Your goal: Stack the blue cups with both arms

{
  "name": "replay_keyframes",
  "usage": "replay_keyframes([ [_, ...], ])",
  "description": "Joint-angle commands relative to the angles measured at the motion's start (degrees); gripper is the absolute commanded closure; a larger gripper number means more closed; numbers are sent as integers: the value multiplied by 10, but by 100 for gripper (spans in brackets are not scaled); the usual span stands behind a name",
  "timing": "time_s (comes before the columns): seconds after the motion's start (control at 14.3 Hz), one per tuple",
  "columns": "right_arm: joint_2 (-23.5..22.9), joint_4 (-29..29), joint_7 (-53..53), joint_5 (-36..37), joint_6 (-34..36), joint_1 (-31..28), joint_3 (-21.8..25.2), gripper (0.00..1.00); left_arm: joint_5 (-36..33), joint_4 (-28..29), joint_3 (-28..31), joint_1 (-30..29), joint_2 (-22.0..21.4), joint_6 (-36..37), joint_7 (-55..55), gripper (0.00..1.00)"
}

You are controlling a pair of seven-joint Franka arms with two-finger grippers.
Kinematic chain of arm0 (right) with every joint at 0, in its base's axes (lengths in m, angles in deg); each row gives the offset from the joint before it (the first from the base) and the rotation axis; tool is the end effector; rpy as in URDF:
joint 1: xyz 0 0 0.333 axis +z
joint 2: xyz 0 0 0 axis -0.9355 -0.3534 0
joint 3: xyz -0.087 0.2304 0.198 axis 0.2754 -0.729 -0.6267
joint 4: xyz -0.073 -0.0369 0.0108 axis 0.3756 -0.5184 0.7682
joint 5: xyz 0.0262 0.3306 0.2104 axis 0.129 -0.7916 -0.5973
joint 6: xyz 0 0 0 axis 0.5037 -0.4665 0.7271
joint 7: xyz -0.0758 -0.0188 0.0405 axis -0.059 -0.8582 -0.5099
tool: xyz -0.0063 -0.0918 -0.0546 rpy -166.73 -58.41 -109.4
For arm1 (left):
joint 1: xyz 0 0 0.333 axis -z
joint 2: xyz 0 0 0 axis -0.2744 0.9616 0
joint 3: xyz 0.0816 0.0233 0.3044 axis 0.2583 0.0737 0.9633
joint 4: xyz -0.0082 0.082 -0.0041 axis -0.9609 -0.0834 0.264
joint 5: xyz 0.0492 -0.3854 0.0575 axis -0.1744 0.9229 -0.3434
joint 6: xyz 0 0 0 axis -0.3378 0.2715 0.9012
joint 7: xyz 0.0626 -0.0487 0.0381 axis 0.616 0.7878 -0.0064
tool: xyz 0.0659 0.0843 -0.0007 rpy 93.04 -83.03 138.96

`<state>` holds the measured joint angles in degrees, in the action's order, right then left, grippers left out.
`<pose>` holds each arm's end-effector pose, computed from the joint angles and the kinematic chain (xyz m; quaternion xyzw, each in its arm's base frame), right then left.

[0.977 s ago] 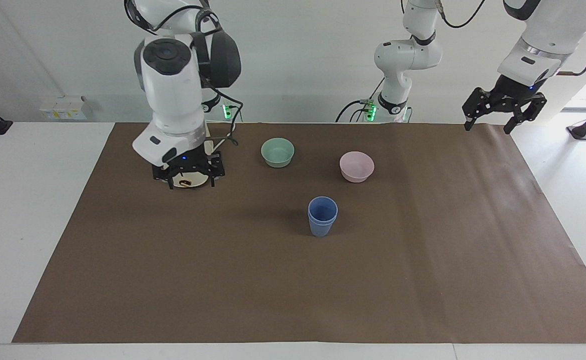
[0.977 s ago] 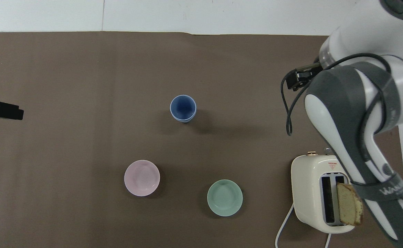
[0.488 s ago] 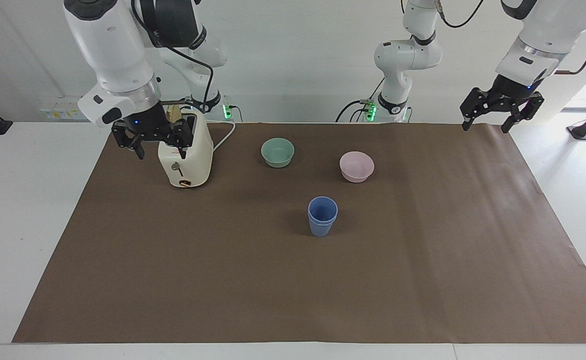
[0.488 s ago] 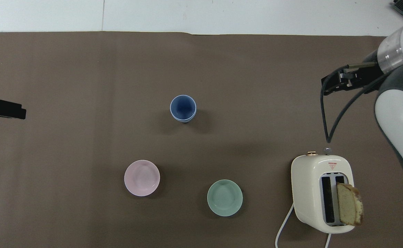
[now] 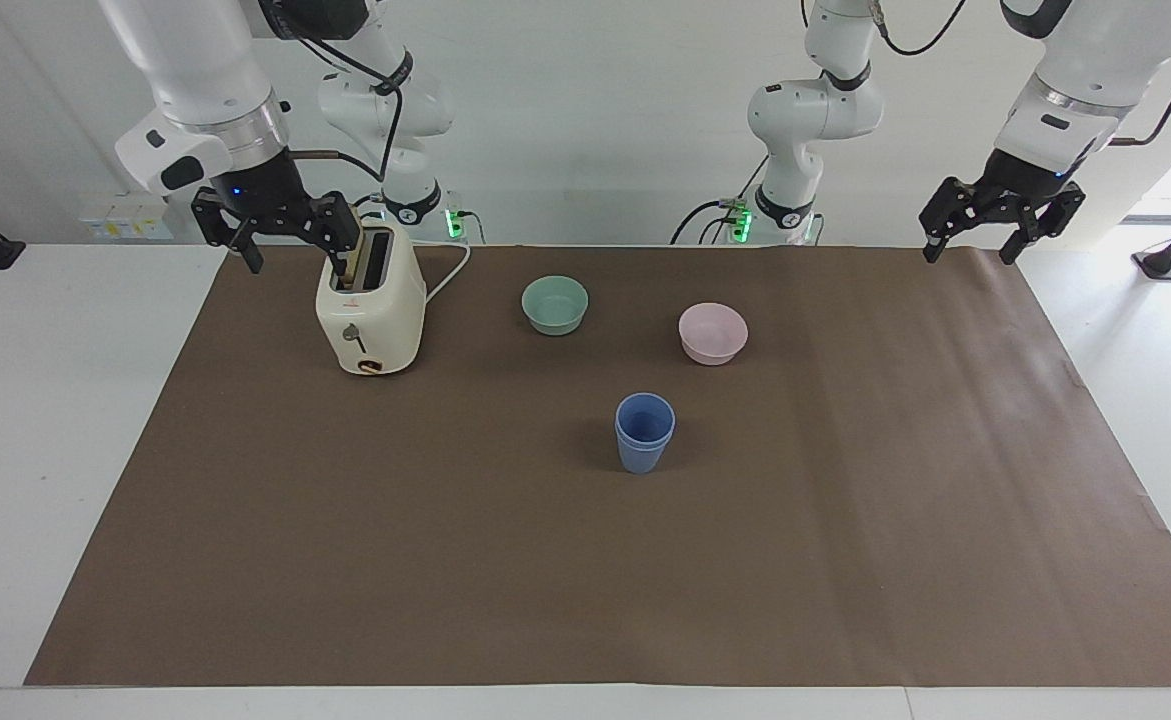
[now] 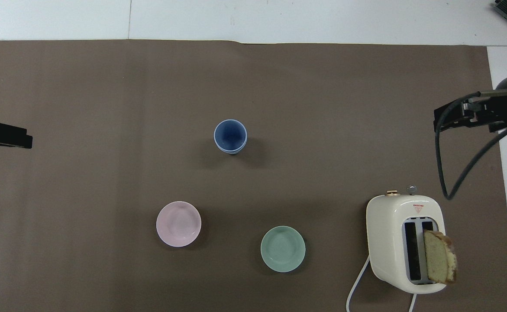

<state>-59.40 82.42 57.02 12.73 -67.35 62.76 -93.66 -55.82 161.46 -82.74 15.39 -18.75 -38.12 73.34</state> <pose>0.5762 0.0470 0.6662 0.9996 -0.0123 -0.0084 0.0231 0.5361 -0.0298 0.6592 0.9986 -0.0426 0.0300 0.0117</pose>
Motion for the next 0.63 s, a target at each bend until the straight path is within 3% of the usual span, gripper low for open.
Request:
replay_keyframes([
  [0.0, 33, 26, -2, -17, 11, -19, -5, 0, 5, 2, 0, -8, -3, 5, 17, 0],
  [0.56, 51, 32, 22, -45, 28, -29, -5, 0, 5, 8, 2, -8, -9, 9, -13, 0],
])
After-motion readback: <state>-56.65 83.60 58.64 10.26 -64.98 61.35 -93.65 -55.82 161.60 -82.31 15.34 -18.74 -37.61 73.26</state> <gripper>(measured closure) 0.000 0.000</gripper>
